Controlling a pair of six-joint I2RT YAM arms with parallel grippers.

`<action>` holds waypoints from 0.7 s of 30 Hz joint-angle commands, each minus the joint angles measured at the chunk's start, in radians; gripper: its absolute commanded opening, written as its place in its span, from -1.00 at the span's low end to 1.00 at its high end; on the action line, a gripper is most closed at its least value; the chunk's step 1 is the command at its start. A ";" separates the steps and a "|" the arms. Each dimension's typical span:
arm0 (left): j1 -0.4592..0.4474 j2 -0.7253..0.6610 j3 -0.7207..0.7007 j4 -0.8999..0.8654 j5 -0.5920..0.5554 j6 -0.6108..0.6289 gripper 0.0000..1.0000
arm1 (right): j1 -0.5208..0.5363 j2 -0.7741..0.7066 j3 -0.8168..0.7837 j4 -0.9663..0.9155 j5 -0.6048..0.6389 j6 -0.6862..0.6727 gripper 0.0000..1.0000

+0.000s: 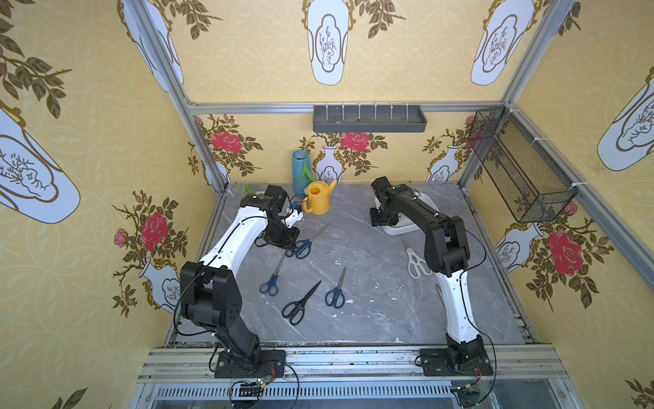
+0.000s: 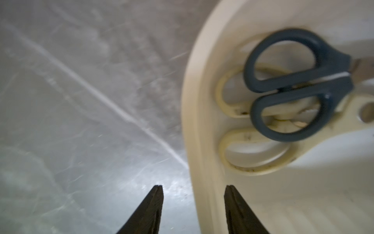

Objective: Put the scissors into the storage box
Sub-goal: Move the storage box to the center of the board.

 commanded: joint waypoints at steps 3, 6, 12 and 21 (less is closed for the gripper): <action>0.041 0.011 0.064 -0.052 0.005 0.003 -1.00 | 0.105 -0.033 -0.071 0.040 -0.181 0.002 0.10; 0.051 0.018 0.096 -0.074 0.006 0.013 -1.00 | 0.167 -0.049 -0.115 0.095 -0.220 0.075 0.10; 0.043 0.027 0.120 -0.086 0.030 0.001 -1.00 | 0.303 -0.049 -0.128 0.202 -0.305 0.174 0.12; -0.103 0.180 0.304 -0.091 -0.030 0.031 -1.00 | 0.270 -0.376 -0.301 0.265 -0.213 0.275 0.23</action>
